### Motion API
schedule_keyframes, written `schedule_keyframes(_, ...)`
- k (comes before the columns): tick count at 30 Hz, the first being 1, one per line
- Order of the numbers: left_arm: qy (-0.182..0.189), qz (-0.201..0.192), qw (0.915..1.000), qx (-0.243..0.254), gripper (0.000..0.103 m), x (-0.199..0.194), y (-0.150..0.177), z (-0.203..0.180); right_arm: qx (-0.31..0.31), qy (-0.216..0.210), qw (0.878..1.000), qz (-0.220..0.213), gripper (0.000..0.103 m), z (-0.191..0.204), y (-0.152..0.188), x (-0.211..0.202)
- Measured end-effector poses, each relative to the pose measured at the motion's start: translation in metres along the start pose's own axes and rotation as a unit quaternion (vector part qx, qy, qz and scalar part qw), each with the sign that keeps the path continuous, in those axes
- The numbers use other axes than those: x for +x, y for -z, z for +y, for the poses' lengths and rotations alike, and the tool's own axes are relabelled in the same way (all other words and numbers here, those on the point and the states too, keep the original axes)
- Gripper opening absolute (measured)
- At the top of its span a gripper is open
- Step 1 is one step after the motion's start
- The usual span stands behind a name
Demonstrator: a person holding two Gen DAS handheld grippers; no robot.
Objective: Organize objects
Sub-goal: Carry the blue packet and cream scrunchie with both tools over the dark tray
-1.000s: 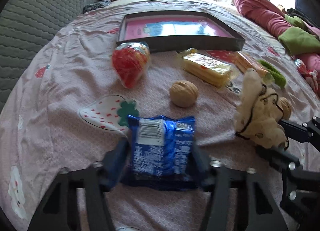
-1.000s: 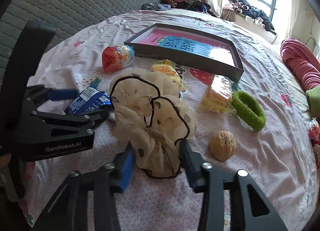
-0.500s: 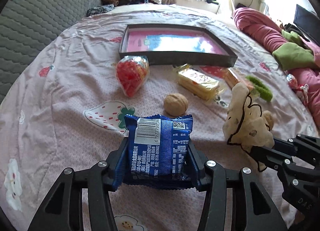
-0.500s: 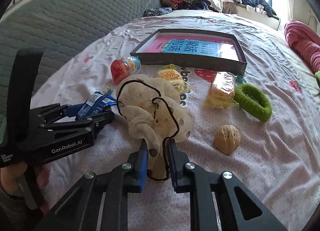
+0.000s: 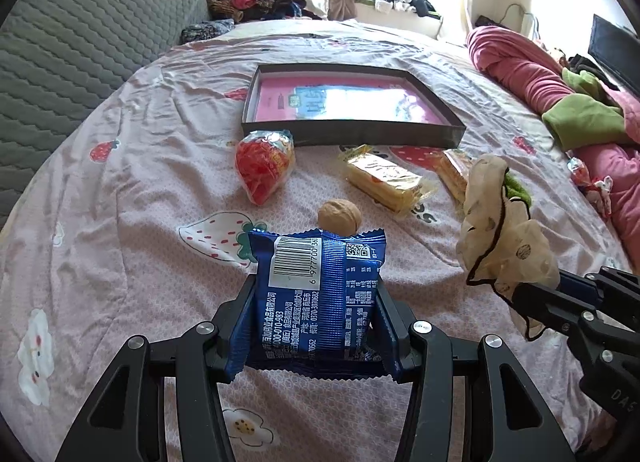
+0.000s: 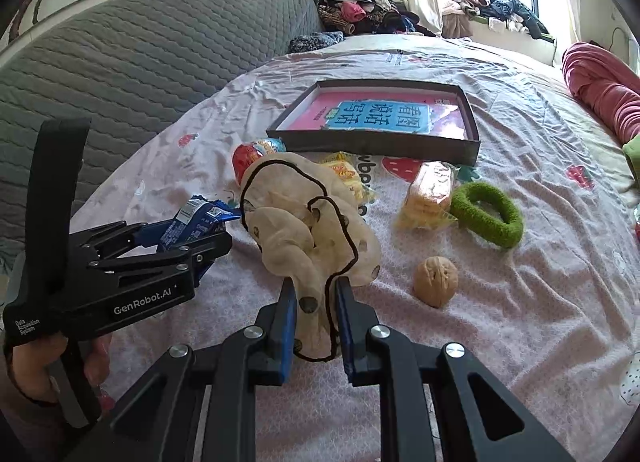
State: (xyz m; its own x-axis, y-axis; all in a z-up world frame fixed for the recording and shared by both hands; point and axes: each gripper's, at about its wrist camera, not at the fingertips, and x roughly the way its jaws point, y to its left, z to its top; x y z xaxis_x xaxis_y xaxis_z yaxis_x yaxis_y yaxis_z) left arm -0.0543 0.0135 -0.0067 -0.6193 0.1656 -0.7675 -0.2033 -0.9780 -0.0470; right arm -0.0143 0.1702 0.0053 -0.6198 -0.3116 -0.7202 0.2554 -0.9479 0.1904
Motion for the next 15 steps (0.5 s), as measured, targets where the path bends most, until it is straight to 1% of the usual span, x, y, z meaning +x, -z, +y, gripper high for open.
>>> schedule_keyframes(6,-0.001,-0.01,1.0,0.0,0.054,-0.011,0.001,-0.005,0.005,-0.007,1.0,-0.017,0.019,-0.004,-0.003,-0.016)
schedule_keyframes(8,0.001,-0.019,0.9998,-0.003,0.054,-0.017,0.0,-0.007,0.008,-0.007,1.0,-0.023,0.019,-0.006,-0.004,-0.021)
schedule_keyframes(15,0.008,-0.028,0.9996,-0.004,0.054,-0.024,-0.008,-0.015,0.017,-0.007,0.999,-0.039,0.019,-0.012,-0.011,-0.031)
